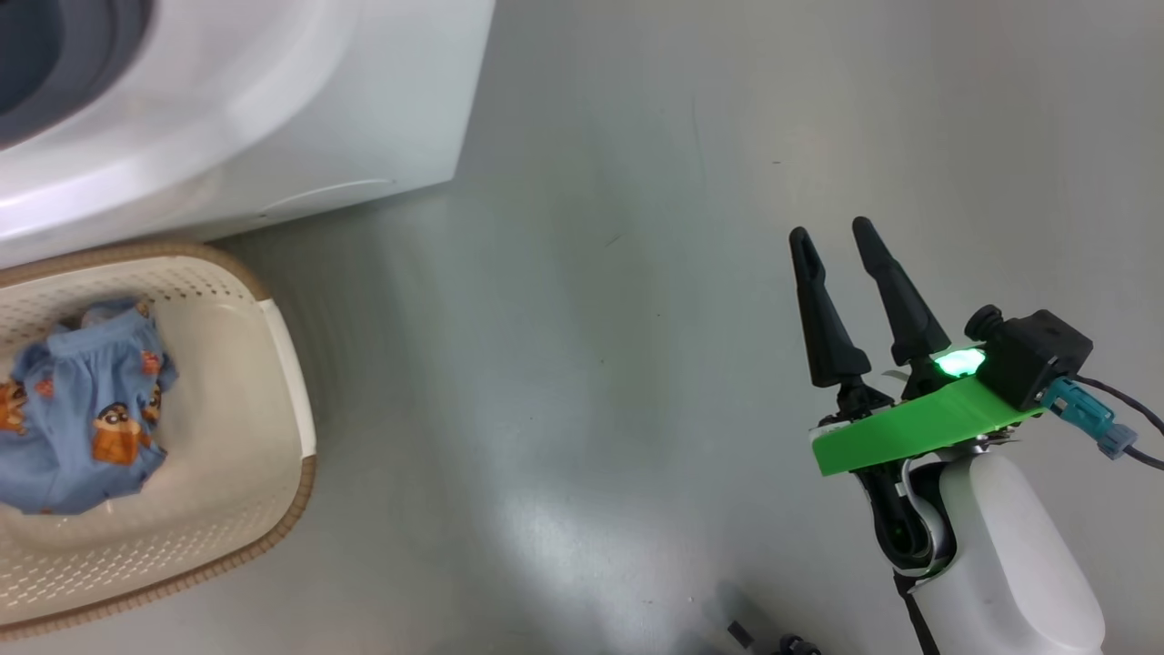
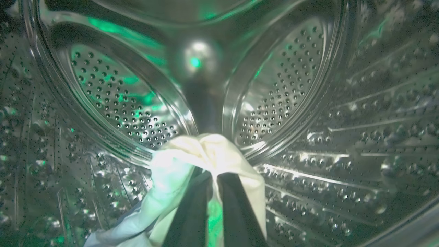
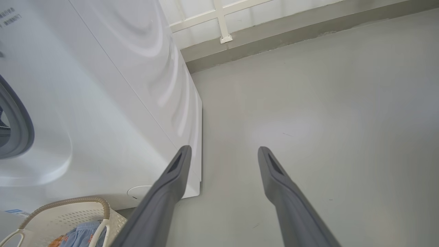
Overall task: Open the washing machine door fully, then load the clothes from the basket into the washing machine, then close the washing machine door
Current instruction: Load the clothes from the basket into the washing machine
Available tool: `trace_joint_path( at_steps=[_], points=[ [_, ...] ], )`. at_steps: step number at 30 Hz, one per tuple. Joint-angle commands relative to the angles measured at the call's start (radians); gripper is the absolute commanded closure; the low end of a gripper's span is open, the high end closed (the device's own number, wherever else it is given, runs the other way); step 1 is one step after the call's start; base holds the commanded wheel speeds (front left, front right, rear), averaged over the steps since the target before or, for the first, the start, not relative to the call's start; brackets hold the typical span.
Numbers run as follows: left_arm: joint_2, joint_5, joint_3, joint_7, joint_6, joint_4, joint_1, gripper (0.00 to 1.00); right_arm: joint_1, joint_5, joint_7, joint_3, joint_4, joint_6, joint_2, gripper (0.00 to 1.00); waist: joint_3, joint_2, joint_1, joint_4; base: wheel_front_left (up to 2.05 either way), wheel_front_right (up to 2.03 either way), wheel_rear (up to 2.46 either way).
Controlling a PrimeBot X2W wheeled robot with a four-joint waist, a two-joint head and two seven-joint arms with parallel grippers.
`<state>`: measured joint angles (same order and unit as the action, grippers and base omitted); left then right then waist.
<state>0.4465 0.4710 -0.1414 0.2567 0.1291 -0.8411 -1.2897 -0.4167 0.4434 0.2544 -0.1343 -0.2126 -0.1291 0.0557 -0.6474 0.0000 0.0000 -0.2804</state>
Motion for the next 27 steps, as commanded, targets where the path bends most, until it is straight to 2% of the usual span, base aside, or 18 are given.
trace_joint_path(
  at_steps=[1, 4, 10, 11, 12, 13, 14, 27],
  points=[
    [0.046, -0.032, 0.013, 0.005, 0.001, -0.005, 0.04, 1.0, 0.019, 0.012, 0.007, -0.025, 0.019, -0.002, -0.005, 0.0, 0.003, 0.0, 0.0, -0.006, 0.0, 0.0, 0.0],
    [0.04, -0.047, 0.011, 0.005, 0.001, -0.051, 0.059, 1.0, 0.022, 0.016, 0.007, -0.028, 0.018, -0.002, -0.005, 0.0, 0.006, 0.0, 0.0, -0.007, 0.0, 0.0, 0.0],
    [0.035, -0.073, -0.053, 0.004, 0.001, -0.211, 0.051, 0.99, 0.028, 0.017, 0.007, -0.028, 0.013, -0.002, -0.005, 0.0, 0.024, 0.0, 0.0, -0.001, 0.0, 0.0, 0.0],
    [0.032, -0.069, -0.06, -0.008, 0.001, -0.241, 0.043, 0.76, 0.029, 0.017, 0.007, -0.028, 0.013, -0.002, -0.005, 0.0, 0.027, 0.0, 0.0, 0.002, 0.0, 0.0, 0.0],
    [0.027, -0.066, -0.07, -0.023, 0.001, -0.267, 0.035, 0.65, 0.031, 0.015, 0.007, -0.027, 0.012, -0.002, -0.005, 0.0, 0.032, 0.0, 0.0, 0.006, 0.0, 0.0, 0.0],
    [0.026, -0.067, -0.082, -0.033, 0.001, -0.287, 0.026, 0.4, 0.033, 0.014, 0.007, -0.027, 0.012, -0.002, -0.005, 0.0, 0.035, 0.0, 0.0, 0.008, 0.0, 0.0, 0.0],
    [0.026, -0.068, -0.091, -0.04, 0.001, -0.304, 0.016, 0.0, 0.033, 0.014, 0.007, -0.027, 0.011, -0.002, -0.005, 0.0, 0.037, 0.0, 0.0, 0.011, 0.0, 0.0, 0.0],
    [0.002, 0.03, -0.169, -0.022, 0.001, -0.346, 0.001, 0.0, 0.035, 0.004, 0.007, -0.023, 0.005, -0.002, -0.005, 0.0, 0.062, 0.0, 0.0, 0.029, 0.0, 0.0, 0.0]
  ],
)
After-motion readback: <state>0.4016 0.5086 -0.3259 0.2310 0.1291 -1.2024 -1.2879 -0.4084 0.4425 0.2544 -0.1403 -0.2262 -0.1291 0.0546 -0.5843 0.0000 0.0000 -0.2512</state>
